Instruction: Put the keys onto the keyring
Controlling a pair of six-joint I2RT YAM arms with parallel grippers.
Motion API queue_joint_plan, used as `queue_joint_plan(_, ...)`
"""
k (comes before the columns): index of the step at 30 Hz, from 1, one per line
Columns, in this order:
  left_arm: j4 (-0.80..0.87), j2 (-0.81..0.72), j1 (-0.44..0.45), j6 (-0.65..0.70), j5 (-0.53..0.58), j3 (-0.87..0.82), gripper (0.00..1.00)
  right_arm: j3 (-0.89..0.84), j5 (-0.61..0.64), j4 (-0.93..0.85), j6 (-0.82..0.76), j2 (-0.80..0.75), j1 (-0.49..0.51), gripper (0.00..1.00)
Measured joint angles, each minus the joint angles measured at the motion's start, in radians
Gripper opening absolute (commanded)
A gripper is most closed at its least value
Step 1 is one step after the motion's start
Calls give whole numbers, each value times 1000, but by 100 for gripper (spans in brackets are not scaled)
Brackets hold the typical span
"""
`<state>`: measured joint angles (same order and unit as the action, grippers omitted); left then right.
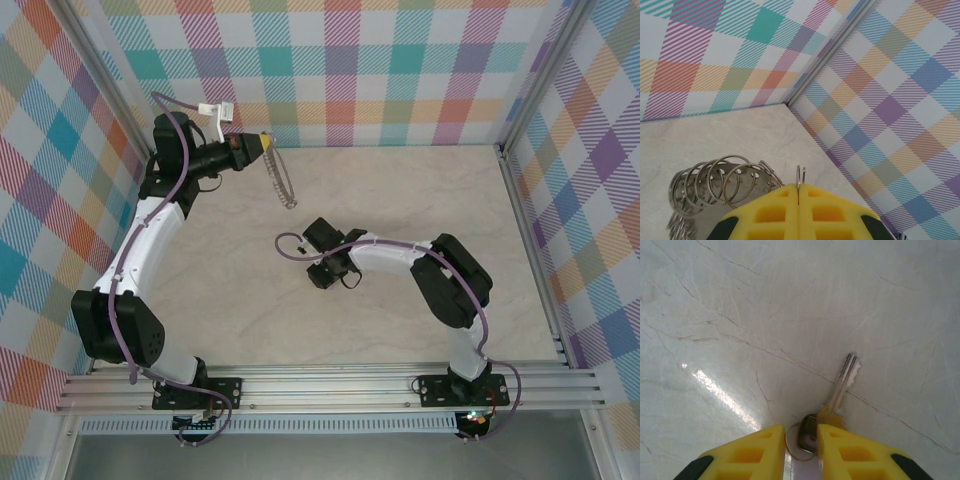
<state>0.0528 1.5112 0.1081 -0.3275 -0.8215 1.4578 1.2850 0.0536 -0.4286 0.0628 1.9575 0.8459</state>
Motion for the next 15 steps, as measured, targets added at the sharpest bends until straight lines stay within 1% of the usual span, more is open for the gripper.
queue_joint_plan(5,0,4,0,0,0,0,0,5,6,0,0,5,0,13)
queue_joint_plan(9,0,6,0,0,0,6,0,6,14,1,0,5,-2,1)
queue_joint_plan(15,-2,6,0,0,-1,23,0,7,24,5,4,-2,-14,0)
